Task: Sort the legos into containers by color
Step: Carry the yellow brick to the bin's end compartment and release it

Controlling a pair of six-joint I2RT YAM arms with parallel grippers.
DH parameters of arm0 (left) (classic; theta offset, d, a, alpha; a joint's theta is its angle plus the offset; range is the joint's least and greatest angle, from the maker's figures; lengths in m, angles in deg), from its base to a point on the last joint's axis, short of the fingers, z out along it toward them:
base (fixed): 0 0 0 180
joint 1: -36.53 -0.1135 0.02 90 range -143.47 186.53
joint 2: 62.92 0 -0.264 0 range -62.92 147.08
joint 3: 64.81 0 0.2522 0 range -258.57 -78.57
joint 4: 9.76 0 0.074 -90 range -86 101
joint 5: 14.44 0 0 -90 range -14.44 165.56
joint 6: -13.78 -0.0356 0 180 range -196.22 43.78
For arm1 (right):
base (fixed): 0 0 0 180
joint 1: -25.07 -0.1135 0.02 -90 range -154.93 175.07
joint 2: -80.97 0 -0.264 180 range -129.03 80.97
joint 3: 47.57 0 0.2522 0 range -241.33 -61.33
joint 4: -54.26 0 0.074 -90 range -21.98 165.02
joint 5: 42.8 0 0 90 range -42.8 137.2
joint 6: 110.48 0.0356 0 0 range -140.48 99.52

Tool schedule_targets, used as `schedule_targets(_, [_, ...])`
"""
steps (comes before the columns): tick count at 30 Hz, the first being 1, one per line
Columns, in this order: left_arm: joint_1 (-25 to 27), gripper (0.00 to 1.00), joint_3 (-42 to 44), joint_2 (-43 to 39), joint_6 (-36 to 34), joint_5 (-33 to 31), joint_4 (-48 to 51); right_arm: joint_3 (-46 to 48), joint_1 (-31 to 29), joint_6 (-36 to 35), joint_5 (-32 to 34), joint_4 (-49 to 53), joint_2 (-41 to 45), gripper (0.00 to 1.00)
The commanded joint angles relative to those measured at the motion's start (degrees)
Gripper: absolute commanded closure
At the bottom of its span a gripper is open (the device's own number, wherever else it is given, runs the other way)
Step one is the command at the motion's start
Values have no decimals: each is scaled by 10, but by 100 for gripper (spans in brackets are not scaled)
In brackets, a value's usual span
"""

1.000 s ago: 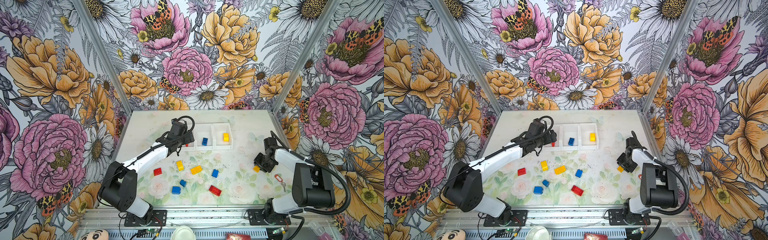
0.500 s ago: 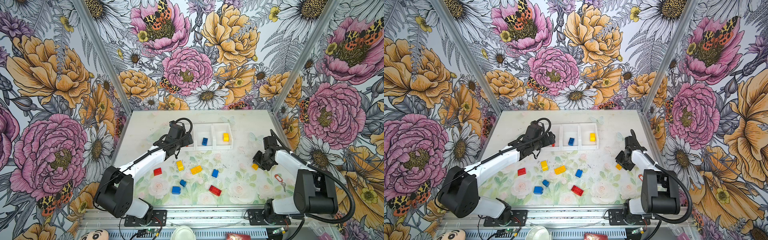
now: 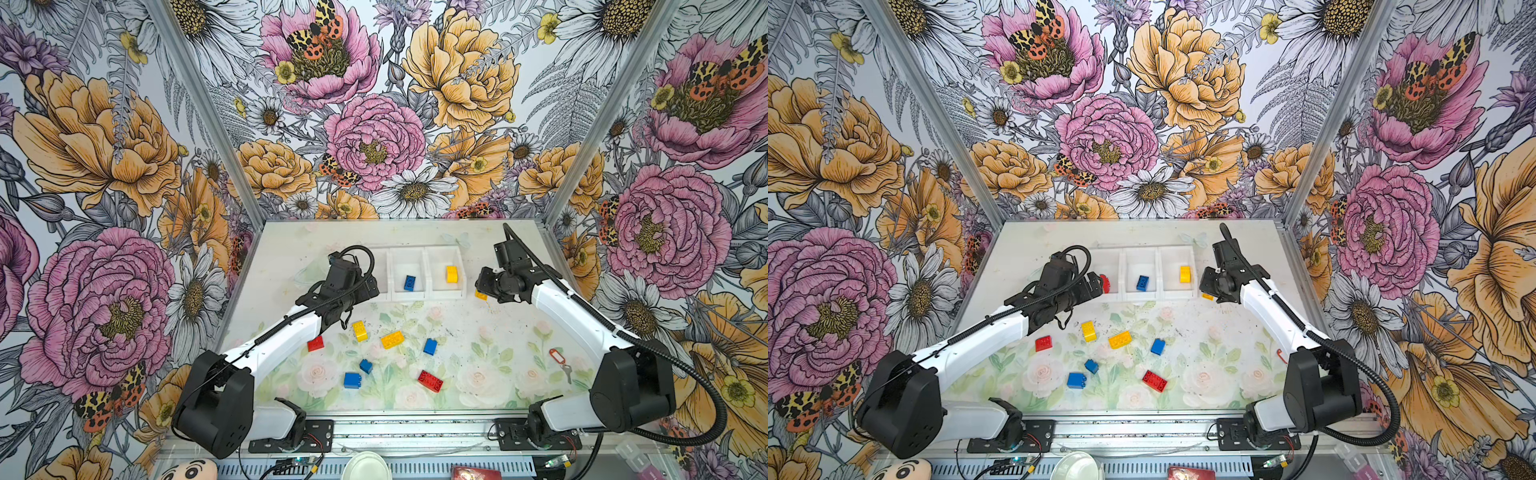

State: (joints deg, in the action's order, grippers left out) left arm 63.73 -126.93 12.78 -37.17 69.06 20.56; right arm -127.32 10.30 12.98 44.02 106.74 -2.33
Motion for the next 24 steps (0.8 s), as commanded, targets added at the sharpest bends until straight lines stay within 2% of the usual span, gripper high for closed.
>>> schedule_targets(1, [-5,1,16,-19,11,11,-20,-57,-21,-56,10,-6,-46,81])
schedule_targets(12, [-14,1,54,-56,20,11,-25,-199,-44,-124,-8,-6,-200,81])
schedule_targets(24, [-25,1,72,-76,24,9,-10,-249,-60,-123,-24,-6,-287,81])
